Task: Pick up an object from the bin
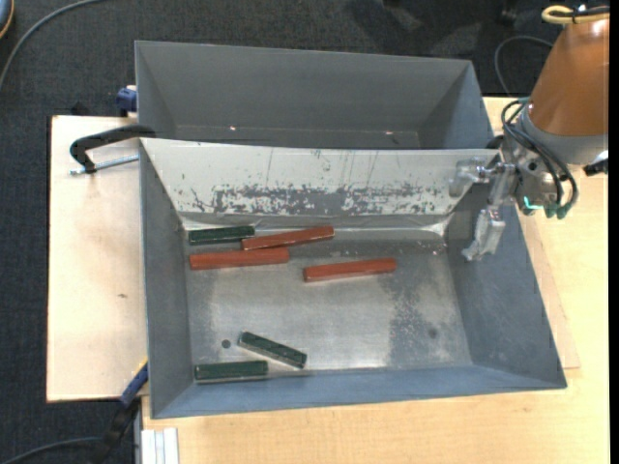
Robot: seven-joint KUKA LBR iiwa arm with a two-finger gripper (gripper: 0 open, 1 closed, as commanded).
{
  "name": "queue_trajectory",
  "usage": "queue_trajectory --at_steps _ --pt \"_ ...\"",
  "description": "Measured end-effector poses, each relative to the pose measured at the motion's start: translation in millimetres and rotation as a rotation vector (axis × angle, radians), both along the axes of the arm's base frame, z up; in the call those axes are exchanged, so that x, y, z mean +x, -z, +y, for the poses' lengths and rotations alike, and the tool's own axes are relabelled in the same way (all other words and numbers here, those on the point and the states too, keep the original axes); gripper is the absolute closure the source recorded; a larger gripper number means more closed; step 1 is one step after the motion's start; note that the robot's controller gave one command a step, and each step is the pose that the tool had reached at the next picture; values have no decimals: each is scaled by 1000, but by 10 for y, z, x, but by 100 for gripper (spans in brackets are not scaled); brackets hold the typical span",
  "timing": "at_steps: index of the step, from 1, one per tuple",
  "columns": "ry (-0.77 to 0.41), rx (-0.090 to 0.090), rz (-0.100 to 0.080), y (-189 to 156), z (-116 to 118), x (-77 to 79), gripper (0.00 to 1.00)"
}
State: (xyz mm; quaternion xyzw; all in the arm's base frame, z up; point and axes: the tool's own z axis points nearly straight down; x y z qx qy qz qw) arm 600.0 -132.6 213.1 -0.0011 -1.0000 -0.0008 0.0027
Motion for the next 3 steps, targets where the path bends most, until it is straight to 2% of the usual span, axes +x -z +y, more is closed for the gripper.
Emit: queue_trajectory --at_steps 1,2,3 --pt "-34 2 2 933 201 -366 0" --pt "-125 3 -4 1450 809 -172 0" --pt "-120 0 -7 1421 769 -167 100"
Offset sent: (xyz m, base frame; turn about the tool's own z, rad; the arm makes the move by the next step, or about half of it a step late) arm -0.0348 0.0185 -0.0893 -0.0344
